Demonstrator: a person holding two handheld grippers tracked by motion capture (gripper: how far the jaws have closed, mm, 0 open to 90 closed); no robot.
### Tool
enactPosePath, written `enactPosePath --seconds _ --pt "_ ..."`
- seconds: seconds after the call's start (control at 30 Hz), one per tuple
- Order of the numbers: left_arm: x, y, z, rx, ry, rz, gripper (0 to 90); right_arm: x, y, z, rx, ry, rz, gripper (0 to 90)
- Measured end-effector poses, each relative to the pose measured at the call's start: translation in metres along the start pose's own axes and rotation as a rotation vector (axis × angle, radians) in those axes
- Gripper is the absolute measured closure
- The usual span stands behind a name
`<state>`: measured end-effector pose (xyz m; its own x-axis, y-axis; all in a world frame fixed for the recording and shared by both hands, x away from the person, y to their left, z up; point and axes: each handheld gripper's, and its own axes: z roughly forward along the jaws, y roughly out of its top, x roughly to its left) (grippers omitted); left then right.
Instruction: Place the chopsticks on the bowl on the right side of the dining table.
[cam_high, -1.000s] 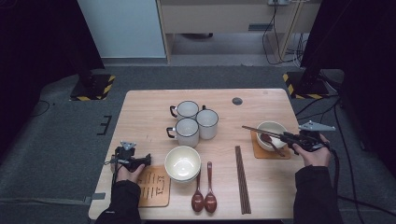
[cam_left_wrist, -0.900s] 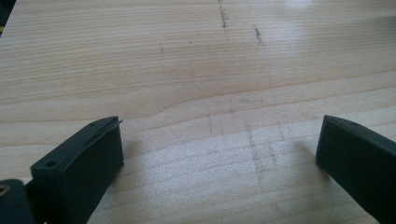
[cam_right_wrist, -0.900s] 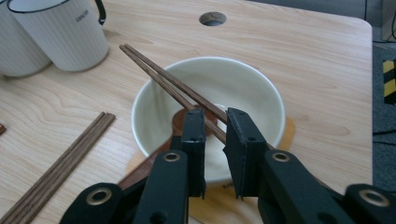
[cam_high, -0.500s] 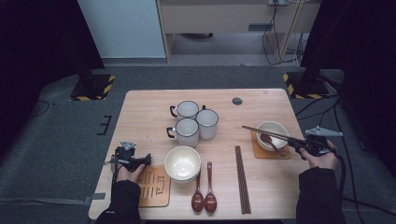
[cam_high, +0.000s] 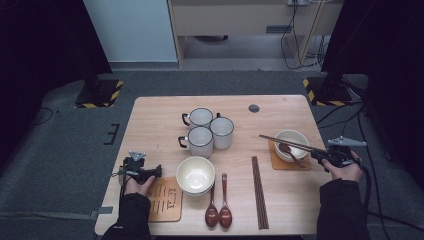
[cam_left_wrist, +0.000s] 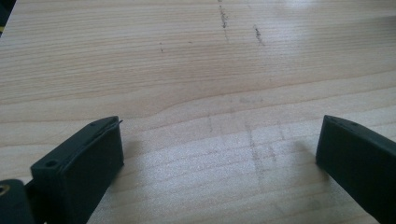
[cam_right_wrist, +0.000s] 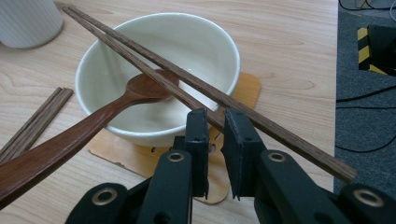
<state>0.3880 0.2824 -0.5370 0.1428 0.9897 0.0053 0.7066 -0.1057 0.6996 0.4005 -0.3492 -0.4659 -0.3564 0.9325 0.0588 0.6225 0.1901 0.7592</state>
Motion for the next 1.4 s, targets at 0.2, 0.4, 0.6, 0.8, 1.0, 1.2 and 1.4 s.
enactPosePath --seconds 0.2,0.4,0.6,0.8,1.0,1.2,1.4 --pt "0.0 0.0 0.0 0.002 0.0 0.002 0.0 -0.003 0.001 0.002 -0.001 -0.012 0.009 78.7" --pt "0.0 0.0 0.0 0.0 0.0 0.0 0.0 -0.008 0.0 0.004 -0.001 -0.023 0.019 76.6" --pt "0.0 0.0 0.0 0.0 0.0 0.0 0.0 -0.011 0.0 0.006 -0.008 -0.029 0.02 75.7" --pt "0.0 0.0 0.0 0.0 0.0 0.0 0.0 -0.013 0.002 0.009 -0.01 -0.036 0.015 73.9" --pt "0.0 0.0 0.0 0.0 0.0 0.0 0.0 -0.014 0.004 0.011 -0.016 -0.036 0.016 72.8" --pt "0.0 0.0 0.0 0.0 0.0 0.0 0.0 -0.017 0.004 0.011 -0.021 -0.04 0.022 71.6" --pt "0.0 0.0 0.0 0.0 0.0 0.0 0.0 -0.019 0.004 0.013 -0.021 -0.041 0.026 70.5"
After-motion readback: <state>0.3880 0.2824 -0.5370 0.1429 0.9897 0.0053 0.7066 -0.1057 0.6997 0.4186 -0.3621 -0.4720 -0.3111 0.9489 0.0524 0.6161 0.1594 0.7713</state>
